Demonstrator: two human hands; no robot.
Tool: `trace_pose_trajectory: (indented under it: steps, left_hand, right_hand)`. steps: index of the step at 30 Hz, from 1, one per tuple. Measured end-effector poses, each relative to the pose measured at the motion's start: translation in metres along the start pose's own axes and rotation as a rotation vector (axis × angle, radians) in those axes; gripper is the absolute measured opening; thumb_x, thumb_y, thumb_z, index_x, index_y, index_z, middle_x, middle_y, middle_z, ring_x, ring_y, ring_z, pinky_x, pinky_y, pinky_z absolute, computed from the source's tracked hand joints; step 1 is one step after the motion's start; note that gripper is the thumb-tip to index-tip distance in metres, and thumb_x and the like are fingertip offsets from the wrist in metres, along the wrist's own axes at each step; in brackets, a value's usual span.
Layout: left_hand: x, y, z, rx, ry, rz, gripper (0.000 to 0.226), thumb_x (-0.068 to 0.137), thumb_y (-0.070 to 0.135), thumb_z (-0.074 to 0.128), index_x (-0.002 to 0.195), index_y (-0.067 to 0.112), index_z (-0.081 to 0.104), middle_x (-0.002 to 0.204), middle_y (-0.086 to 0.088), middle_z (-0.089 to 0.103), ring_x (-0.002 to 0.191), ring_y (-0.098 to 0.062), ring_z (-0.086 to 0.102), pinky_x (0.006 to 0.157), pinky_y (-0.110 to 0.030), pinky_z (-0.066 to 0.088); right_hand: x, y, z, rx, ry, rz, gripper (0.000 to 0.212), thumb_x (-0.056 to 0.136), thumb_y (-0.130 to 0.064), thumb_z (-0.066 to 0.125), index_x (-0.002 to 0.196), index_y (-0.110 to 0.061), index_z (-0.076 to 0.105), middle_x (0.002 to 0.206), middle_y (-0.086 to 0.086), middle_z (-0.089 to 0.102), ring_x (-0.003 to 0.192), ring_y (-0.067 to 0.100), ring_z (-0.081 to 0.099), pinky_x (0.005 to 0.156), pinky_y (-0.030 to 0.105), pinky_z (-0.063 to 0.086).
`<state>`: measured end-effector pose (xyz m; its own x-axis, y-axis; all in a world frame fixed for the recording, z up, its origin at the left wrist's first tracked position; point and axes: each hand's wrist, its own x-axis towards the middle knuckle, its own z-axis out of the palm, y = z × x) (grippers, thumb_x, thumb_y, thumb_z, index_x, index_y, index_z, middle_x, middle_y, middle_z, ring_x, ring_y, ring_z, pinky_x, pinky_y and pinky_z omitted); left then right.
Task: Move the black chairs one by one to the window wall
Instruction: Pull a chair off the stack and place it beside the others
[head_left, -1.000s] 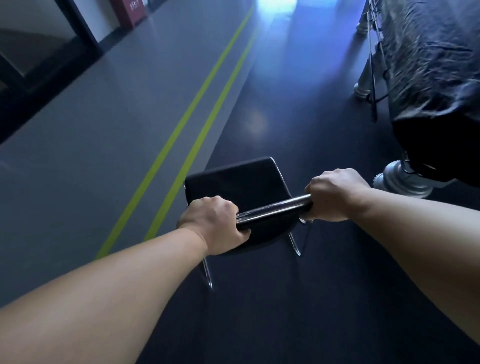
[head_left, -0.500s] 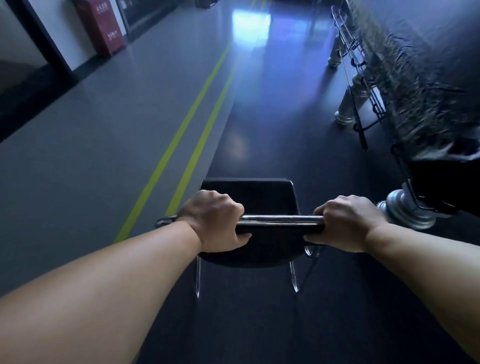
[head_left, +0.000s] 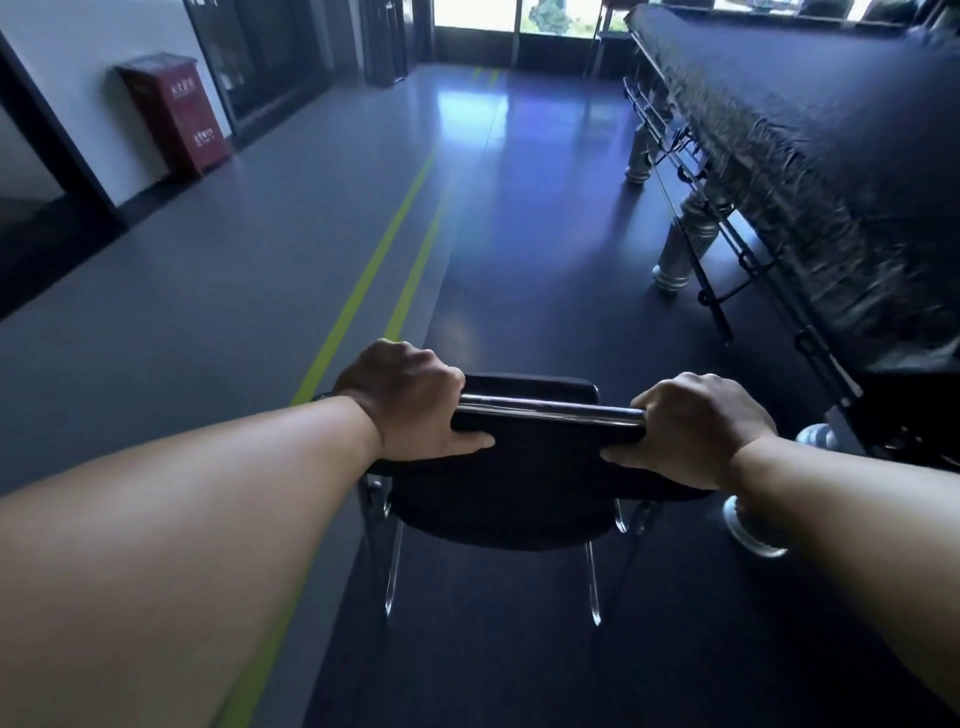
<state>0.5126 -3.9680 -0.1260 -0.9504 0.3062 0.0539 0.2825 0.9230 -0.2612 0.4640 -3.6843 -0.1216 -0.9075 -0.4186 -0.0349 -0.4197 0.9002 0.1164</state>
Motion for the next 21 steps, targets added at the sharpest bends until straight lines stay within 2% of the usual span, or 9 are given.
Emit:
trace_pose_trajectory:
  steps: [2,6,9,14,19,21]
  left_hand:
    - [0.020,-0.016,0.006,-0.036,-0.020,0.032,0.059,0.078,0.080,0.047,0.088,0.024,0.061,0.092,-0.001,0.069,0.093,-0.029,0.065,0.071,-0.032,0.038]
    - [0.061,-0.045,0.013,-0.030,-0.083,0.147,0.041,0.082,0.063,0.055,0.098,0.026,0.062,0.099,0.000,0.068,0.099,-0.026,0.063,0.080,-0.033,0.046]
    - [0.094,-0.060,0.018,0.062,-0.072,0.150,0.046,0.083,0.069,0.052,0.094,0.025,0.060,0.097,0.001,0.068,0.097,-0.026,0.064,0.075,-0.032,0.042]
    - [0.136,-0.078,0.029,0.058,-0.027,0.061,0.054,0.077,0.077,0.050,0.085,0.024,0.058,0.088,0.002,0.067,0.088,-0.027,0.065,0.072,-0.033,0.044]
    - [0.183,-0.084,0.034,0.064,0.007,0.021,0.052,0.079,0.078,0.048,0.081,0.026,0.050,0.091,0.003,0.069,0.090,-0.026,0.065,0.068,-0.032,0.035]
    - [0.196,-0.085,0.034,0.069,0.002,0.004,0.053,0.079,0.079,0.047,0.083,0.026,0.050,0.092,0.003,0.069,0.091,-0.025,0.066,0.070,-0.033,0.037]
  right_hand:
    - [0.017,0.003,0.001,0.006,0.013,0.009,0.051,0.066,-0.083,0.061,0.073,-0.032,0.063,0.093,-0.005,0.069,0.092,0.023,0.065,0.070,0.029,0.037]
    - [0.054,0.009,0.001,0.014,0.029,0.011,0.052,0.067,-0.081,0.062,0.079,-0.030,0.069,0.092,-0.006,0.069,0.090,0.024,0.064,0.070,0.030,0.037]
    - [0.087,0.019,0.000,0.021,0.049,0.019,0.053,0.066,-0.081,0.062,0.081,-0.031,0.070,0.089,-0.006,0.069,0.089,0.023,0.064,0.070,0.030,0.039]
    - [0.137,0.037,0.001,0.003,0.052,0.010,0.052,0.067,-0.081,0.062,0.077,-0.030,0.066,0.091,-0.008,0.069,0.092,0.022,0.065,0.071,0.030,0.039]
    - [0.187,0.062,0.002,-0.009,0.072,0.002,0.053,0.066,-0.083,0.060,0.078,-0.031,0.067,0.091,-0.009,0.069,0.092,0.020,0.065,0.071,0.030,0.038]
    - [0.201,0.070,0.003,-0.013,0.070,-0.004,0.053,0.067,-0.083,0.060,0.075,-0.031,0.064,0.091,-0.009,0.069,0.093,0.020,0.066,0.070,0.029,0.037]
